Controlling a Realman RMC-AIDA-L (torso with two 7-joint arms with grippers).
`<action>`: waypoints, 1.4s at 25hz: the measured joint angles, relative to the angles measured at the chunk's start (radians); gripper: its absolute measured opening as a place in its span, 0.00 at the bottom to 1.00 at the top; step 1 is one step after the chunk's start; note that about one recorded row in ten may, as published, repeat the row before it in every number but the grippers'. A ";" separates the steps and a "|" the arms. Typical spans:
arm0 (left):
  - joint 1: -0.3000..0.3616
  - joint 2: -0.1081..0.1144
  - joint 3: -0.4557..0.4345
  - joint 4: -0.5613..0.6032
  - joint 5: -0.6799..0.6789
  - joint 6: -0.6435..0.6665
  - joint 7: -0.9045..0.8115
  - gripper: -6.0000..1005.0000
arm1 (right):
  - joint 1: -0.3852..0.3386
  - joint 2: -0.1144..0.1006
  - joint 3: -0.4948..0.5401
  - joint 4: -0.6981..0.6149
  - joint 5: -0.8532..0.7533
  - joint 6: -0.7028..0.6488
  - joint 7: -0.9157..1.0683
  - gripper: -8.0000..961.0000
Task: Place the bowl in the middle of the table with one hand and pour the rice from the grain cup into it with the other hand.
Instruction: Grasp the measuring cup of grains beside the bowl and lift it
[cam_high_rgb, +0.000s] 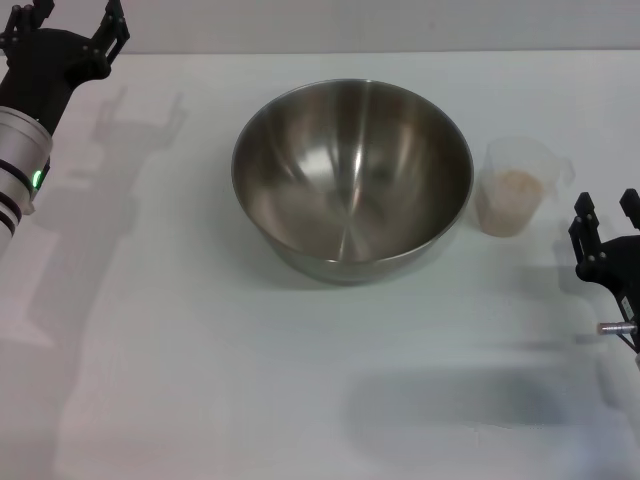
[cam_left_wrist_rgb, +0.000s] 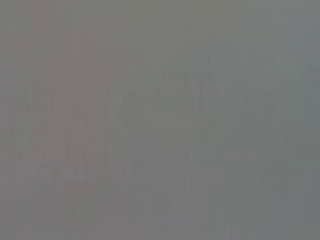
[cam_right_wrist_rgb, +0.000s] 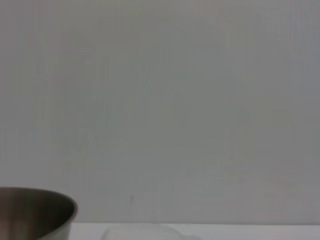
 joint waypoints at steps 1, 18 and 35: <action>0.001 0.000 0.000 0.000 -0.001 0.000 -0.001 0.80 | 0.001 -0.001 0.001 -0.002 0.000 0.002 0.000 0.50; 0.006 0.000 -0.003 0.001 -0.002 0.005 -0.004 0.80 | 0.028 -0.002 0.013 -0.018 0.002 0.057 0.000 0.51; 0.005 0.000 -0.008 -0.004 -0.002 0.007 0.003 0.80 | 0.062 -0.002 0.018 -0.046 0.001 0.088 0.035 0.50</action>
